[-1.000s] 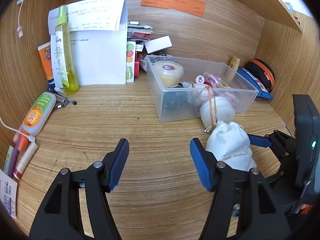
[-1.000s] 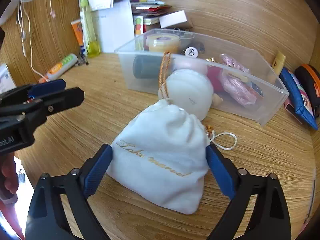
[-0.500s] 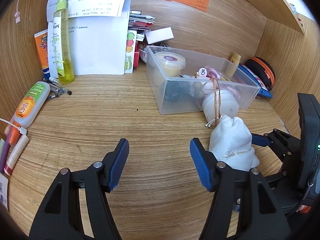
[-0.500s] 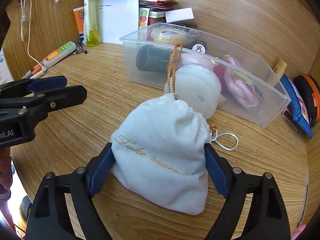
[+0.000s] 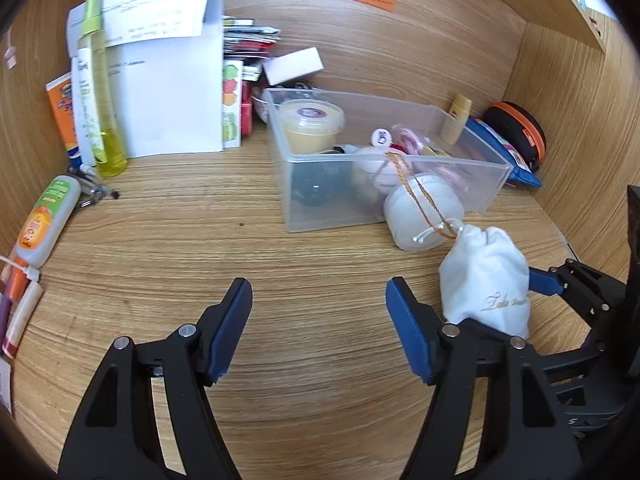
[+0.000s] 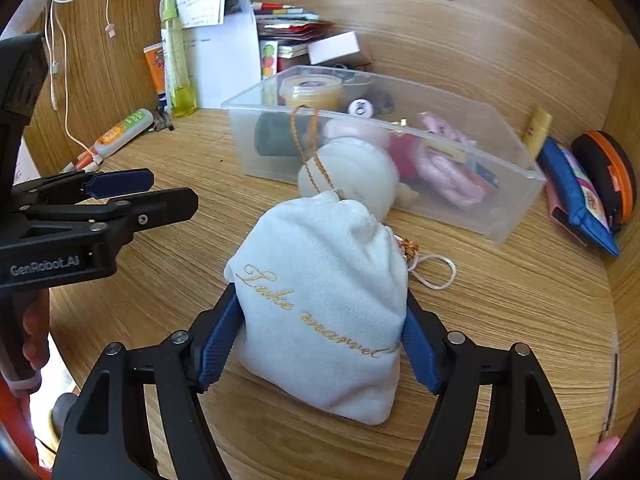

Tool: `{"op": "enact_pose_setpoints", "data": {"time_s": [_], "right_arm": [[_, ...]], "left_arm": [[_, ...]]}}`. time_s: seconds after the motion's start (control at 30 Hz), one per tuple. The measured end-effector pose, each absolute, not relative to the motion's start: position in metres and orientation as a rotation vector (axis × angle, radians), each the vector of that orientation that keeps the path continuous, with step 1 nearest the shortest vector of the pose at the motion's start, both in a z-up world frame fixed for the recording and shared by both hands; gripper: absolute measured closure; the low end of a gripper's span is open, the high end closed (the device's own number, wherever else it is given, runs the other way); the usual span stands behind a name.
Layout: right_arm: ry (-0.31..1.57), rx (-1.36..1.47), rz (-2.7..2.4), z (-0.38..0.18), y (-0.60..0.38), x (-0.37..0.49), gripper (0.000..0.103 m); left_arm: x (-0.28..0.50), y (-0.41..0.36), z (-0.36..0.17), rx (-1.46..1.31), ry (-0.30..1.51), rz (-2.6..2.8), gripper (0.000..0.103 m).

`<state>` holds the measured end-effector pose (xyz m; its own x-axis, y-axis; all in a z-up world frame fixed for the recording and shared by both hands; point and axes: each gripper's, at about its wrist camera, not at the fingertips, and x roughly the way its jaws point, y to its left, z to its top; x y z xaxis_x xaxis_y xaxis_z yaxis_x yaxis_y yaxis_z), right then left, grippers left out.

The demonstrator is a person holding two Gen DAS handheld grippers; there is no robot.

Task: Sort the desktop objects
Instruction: 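Grasp the white drawstring bag with the right tool while the left tool grasps the white round container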

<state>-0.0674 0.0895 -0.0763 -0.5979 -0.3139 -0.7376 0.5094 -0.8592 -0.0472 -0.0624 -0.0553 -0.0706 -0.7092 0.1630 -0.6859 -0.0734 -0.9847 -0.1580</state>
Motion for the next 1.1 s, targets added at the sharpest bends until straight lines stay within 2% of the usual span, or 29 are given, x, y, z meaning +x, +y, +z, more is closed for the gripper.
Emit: {"op": "enact_pose_setpoints", "data": {"time_s": [0.5,1.1], "right_arm": [[0.253,0.923,-2.540,-0.035,0.154,-0.076,0.033],[0.257,0.829,-2.498,-0.013,0.180,-0.103,0.032]], "left_arm": [[-0.106,0.007,-0.077,-1.212,-0.145,2.702,0.034],[-0.135,0.049,-0.079,-1.251,-0.137,2.704,0.034]]}}
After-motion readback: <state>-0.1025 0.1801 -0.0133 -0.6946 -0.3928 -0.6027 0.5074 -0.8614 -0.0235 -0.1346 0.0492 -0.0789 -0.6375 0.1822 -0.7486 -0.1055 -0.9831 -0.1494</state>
